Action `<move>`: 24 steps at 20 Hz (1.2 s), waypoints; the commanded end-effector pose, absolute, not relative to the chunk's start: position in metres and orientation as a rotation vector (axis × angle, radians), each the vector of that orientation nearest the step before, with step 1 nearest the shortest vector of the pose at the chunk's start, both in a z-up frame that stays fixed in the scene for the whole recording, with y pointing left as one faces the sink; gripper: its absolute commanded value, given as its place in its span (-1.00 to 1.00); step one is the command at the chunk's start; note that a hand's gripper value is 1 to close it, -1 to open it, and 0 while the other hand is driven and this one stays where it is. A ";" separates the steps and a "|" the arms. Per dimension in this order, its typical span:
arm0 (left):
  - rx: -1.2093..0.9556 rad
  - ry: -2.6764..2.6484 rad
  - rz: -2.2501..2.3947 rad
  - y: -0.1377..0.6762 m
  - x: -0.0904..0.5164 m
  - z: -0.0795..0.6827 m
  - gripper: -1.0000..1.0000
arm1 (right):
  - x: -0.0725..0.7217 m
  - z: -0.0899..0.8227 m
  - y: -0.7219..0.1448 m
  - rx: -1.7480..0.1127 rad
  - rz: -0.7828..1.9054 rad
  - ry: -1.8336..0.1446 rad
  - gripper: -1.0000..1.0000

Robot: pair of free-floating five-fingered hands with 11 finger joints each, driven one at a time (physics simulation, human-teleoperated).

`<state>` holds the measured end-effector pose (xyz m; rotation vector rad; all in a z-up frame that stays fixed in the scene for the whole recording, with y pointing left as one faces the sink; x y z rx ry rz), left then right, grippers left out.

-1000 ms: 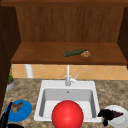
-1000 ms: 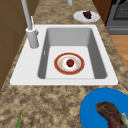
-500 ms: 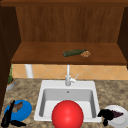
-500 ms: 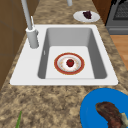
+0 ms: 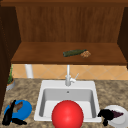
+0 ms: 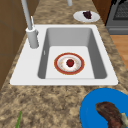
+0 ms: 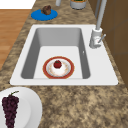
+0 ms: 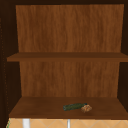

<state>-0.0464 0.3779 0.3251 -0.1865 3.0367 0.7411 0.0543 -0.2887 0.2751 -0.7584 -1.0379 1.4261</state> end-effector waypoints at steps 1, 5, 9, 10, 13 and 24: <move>-0.158 3.071 0.956 0.379 -0.040 0.325 -1.00 | 0.054 0.275 -0.289 -0.758 1.426 -1.038 0.00; -0.194 3.057 0.809 0.379 -0.037 0.321 -1.00 | 0.054 0.275 -0.289 -0.758 1.426 -1.038 0.00; -0.196 3.056 0.786 0.379 -0.035 0.316 -1.00 | 0.054 0.275 -0.289 -0.758 1.426 -1.038 0.00; -0.188 3.030 0.953 0.366 -0.035 0.329 -1.00 | 0.054 0.275 -0.289 -0.758 1.426 -1.038 0.00; -0.188 3.043 1.012 0.370 -0.035 0.321 -1.00 | 0.054 0.275 -0.289 -0.758 1.426 -1.038 0.00; -0.189 3.005 1.117 0.361 -0.035 0.321 -1.00 | 0.054 0.275 -0.289 -0.758 1.426 -1.038 0.00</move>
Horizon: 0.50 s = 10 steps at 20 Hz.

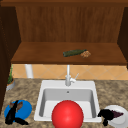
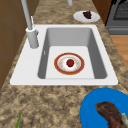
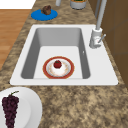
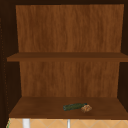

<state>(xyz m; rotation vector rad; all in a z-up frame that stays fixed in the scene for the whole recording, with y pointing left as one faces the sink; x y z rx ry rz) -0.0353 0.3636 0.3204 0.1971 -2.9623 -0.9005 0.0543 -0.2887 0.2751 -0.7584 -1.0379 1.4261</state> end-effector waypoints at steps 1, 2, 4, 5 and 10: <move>0.178 -2.867 -1.076 0.360 -0.036 0.320 -1.00 | 0.054 0.275 -0.289 -0.758 1.426 -1.038 0.00; 0.175 -2.858 -1.083 0.360 -0.036 0.320 -1.00 | 0.054 0.275 -0.289 -0.758 1.426 -1.038 0.00; 0.172 -2.846 -1.100 0.357 -0.035 0.320 -1.00 | 0.054 0.275 -0.289 -0.758 1.426 -1.038 0.00; 0.173 -2.843 -1.110 0.357 -0.035 0.320 -1.00 | 0.054 0.275 -0.289 -0.758 1.426 -1.038 0.00; 0.171 -2.821 -1.156 0.352 -0.036 0.319 -1.00 | 0.054 0.275 -0.289 -0.758 1.426 -1.038 0.00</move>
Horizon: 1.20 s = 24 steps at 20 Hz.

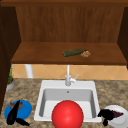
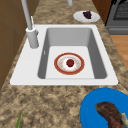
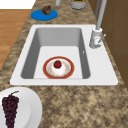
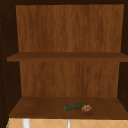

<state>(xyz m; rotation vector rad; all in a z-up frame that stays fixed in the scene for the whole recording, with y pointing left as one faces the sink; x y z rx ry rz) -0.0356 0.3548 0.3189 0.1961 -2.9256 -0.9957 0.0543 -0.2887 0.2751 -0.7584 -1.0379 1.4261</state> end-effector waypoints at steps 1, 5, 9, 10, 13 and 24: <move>0.170 -2.816 -1.165 0.351 -0.036 0.319 -1.00 | 0.054 0.275 -0.289 -0.758 1.426 -1.038 0.00; 0.172 -2.803 -1.204 0.346 -0.036 0.318 -1.00 | 0.054 0.275 -0.289 -0.758 1.426 -1.038 0.00; 0.179 -2.798 -1.238 0.340 -0.036 0.318 -1.00 | 0.054 0.275 -0.289 -0.758 1.426 -1.038 0.00; 0.179 -2.795 -1.245 0.338 -0.036 0.318 -1.00 | 0.054 0.275 -0.289 -0.758 1.426 -1.038 0.00; 0.178 -2.783 -1.266 0.334 -0.036 0.318 -1.00 | 0.054 0.275 -0.289 -0.758 1.426 -1.038 0.00; 0.170 -2.739 -1.350 0.329 -0.045 0.317 -1.00 | 0.054 0.275 -0.289 -0.758 1.426 -1.038 0.00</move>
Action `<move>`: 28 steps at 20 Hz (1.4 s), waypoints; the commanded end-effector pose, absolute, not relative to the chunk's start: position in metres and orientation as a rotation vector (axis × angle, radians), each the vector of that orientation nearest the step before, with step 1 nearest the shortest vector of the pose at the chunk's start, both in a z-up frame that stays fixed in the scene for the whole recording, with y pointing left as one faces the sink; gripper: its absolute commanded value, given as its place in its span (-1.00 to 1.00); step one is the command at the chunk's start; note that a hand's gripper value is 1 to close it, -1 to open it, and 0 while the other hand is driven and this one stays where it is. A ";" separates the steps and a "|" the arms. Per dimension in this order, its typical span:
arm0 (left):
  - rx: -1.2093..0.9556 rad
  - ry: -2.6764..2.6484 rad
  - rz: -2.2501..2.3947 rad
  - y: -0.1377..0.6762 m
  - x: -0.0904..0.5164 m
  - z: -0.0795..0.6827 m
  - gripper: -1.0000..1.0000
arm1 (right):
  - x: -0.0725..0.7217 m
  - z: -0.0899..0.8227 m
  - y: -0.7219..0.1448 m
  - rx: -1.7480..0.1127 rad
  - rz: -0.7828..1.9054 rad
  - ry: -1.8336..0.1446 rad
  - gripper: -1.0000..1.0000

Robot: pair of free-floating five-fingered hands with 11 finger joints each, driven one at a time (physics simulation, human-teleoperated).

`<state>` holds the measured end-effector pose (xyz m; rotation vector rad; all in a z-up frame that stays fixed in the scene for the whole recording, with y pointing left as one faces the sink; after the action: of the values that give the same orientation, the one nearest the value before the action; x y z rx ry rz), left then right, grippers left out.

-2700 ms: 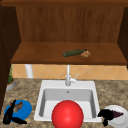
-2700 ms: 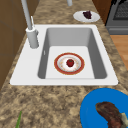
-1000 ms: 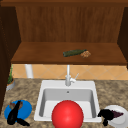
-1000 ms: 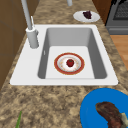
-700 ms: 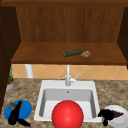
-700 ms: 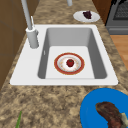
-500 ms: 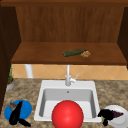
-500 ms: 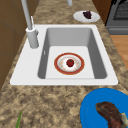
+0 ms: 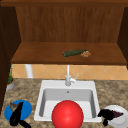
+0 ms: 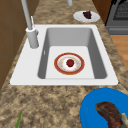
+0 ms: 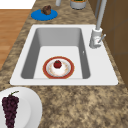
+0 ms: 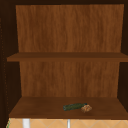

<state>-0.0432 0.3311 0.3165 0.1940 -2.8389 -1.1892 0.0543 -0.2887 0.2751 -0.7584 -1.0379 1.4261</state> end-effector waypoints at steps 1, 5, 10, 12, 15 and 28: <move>0.173 -2.739 -1.358 0.329 -0.044 0.316 -1.00 | 0.054 0.275 -0.289 -0.758 1.426 -1.038 0.00; 0.173 -2.726 -1.383 0.327 -0.045 0.316 -1.00 | 0.054 0.275 -0.289 -0.758 1.426 -1.038 0.00; 0.177 -2.715 -1.413 0.324 -0.045 0.315 -1.00 | 0.054 0.275 -0.289 -0.758 1.426 -1.038 0.00; 0.175 -2.706 -1.424 0.323 -0.046 0.315 -1.00 | 0.054 0.275 -0.289 -0.758 1.426 -1.038 0.00; 0.160 -2.684 -1.435 0.320 -0.051 0.315 -1.00 | 0.054 0.275 -0.289 -0.758 1.426 -1.038 0.00; 0.146 -2.676 -1.450 0.298 -0.074 0.346 -1.00 | 0.054 0.275 -0.289 -0.758 1.426 -1.038 0.00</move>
<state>-0.0679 0.3047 0.3361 0.1896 -2.7552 -1.3262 0.0543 -0.2887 0.2751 -0.7584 -1.0379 1.4261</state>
